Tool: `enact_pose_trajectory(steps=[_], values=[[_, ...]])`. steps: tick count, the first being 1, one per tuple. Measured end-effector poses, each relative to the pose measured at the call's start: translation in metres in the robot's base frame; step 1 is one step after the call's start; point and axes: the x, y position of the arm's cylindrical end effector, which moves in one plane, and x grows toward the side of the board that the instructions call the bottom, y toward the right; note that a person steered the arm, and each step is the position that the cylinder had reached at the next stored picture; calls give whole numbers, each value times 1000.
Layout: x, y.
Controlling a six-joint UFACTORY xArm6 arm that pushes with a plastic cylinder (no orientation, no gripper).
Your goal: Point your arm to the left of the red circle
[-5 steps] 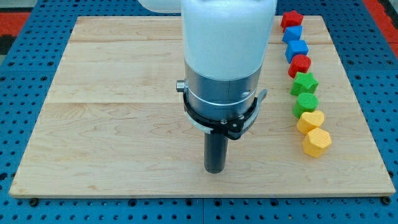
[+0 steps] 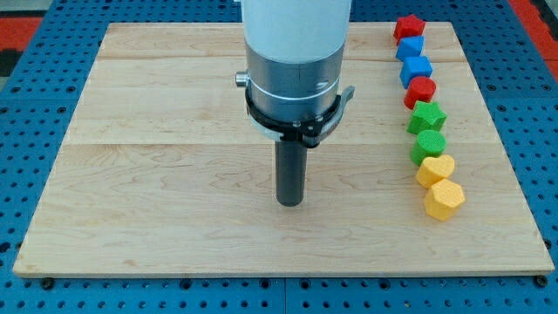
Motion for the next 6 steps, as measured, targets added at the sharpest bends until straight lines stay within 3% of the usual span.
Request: enact_pose_trajectory(steps=[2,6], values=[[-30,14],[-120,105]])
